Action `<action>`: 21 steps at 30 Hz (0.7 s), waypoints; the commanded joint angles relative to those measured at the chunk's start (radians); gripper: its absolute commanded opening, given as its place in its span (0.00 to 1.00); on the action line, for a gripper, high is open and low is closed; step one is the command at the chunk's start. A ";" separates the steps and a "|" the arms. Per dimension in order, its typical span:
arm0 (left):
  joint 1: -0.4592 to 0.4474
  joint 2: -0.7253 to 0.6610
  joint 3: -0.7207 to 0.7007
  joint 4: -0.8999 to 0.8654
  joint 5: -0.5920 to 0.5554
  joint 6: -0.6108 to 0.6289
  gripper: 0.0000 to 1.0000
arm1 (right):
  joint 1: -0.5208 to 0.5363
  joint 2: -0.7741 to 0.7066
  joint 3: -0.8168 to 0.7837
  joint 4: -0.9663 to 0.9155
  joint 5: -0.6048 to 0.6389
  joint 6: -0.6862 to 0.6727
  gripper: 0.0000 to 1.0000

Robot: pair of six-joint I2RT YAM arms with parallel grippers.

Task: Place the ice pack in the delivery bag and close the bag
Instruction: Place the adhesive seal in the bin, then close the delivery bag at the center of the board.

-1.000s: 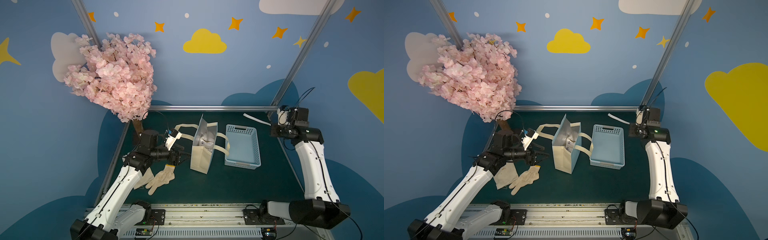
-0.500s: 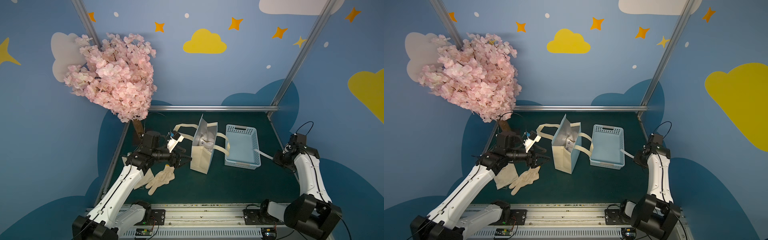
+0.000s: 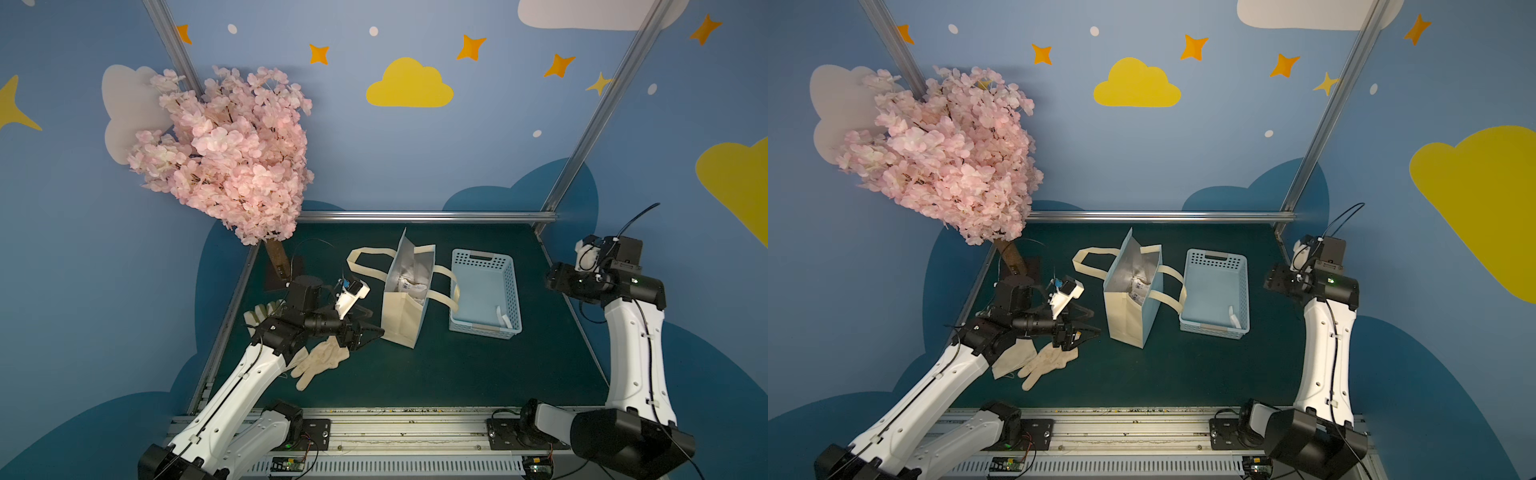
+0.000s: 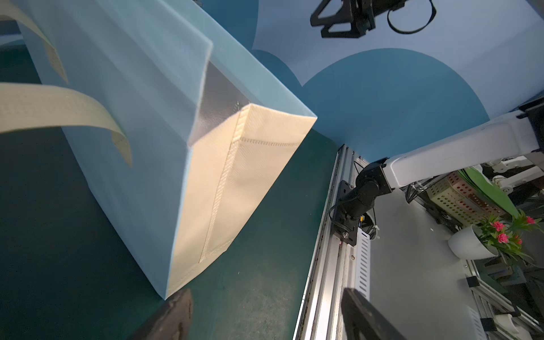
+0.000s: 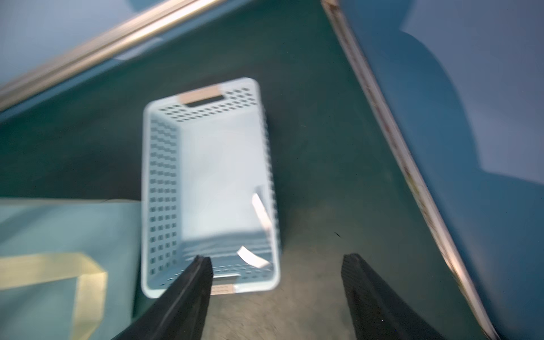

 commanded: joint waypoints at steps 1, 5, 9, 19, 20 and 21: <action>-0.024 0.001 -0.036 0.115 -0.017 -0.044 0.83 | 0.104 -0.043 -0.104 0.229 -0.351 -0.164 0.74; -0.070 0.042 -0.075 0.253 -0.061 -0.098 0.82 | 0.261 -0.014 -0.232 0.437 -0.557 -0.316 0.82; -0.108 0.114 -0.081 0.356 -0.098 -0.114 0.79 | 0.356 0.152 -0.199 0.474 -0.657 -0.523 0.86; -0.114 0.242 -0.031 0.457 -0.199 -0.097 0.41 | 0.385 0.519 0.115 0.444 -0.899 -0.770 0.92; -0.113 0.246 -0.028 0.464 -0.198 -0.098 0.36 | 0.396 0.545 0.152 0.411 -0.905 -0.796 0.92; -0.113 0.249 -0.026 0.465 -0.196 -0.099 0.30 | 0.408 0.572 0.189 0.384 -0.909 -0.822 0.92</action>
